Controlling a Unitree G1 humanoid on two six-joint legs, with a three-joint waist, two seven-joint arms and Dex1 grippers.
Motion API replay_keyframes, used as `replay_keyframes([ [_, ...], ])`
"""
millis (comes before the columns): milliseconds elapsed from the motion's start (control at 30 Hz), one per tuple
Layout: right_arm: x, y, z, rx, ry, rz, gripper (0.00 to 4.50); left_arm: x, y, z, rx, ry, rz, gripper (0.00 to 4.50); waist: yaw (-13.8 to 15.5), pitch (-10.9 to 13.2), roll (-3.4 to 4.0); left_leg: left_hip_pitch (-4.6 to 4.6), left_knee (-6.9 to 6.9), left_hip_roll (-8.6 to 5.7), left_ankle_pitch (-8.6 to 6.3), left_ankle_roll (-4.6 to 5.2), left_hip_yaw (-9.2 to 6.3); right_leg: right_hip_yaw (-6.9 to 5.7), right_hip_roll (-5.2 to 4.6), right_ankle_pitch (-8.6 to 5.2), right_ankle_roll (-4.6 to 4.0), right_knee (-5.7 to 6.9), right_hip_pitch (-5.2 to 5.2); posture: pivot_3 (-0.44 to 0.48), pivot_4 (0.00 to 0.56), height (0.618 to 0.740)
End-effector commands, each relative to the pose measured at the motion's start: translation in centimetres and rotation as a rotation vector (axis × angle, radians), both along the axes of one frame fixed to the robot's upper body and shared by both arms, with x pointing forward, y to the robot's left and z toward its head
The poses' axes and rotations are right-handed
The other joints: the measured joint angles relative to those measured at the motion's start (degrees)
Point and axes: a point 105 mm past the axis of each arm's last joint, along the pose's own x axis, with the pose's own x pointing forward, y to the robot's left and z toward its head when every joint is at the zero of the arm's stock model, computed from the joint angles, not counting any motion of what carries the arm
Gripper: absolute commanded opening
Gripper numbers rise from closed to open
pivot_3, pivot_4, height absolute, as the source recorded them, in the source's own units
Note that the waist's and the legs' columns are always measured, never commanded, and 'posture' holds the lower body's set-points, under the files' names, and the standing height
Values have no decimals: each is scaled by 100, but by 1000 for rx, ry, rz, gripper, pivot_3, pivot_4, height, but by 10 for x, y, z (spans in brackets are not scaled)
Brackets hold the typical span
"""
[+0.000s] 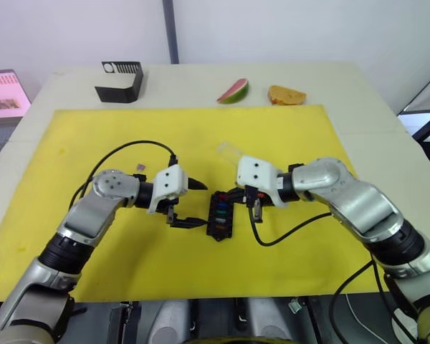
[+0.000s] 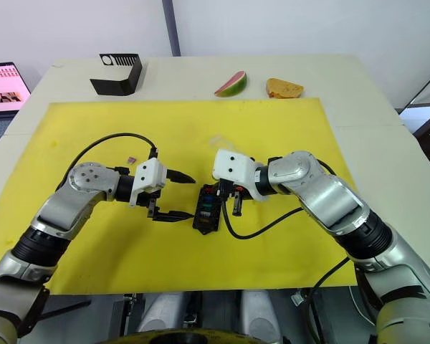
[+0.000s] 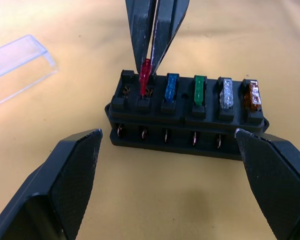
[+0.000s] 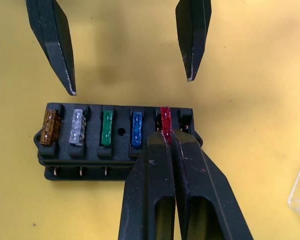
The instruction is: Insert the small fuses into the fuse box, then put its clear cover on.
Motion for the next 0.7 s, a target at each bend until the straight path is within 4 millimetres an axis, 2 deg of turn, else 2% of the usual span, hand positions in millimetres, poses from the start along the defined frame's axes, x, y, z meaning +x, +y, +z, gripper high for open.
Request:
replay_keyframes([
  [33, -1, 3, 4, 6, -26, 22, 0, 2, 0, 15, -19, -58, -3, 4471, -1, 0, 0, 0, 0, 0, 0, 0, 0, 0, 0, 0, 0, 0, 0, 0, 150, 740],
  [700, 0, 4, -1, -11, -16, 11, 0, 5, -3, 17, -29, -66, 0, 4471, -1, -1, 0, 0, 2, -1, 8, -14, 0, -1, 1, 0, 0, 3, 0, 0, 150, 740],
])
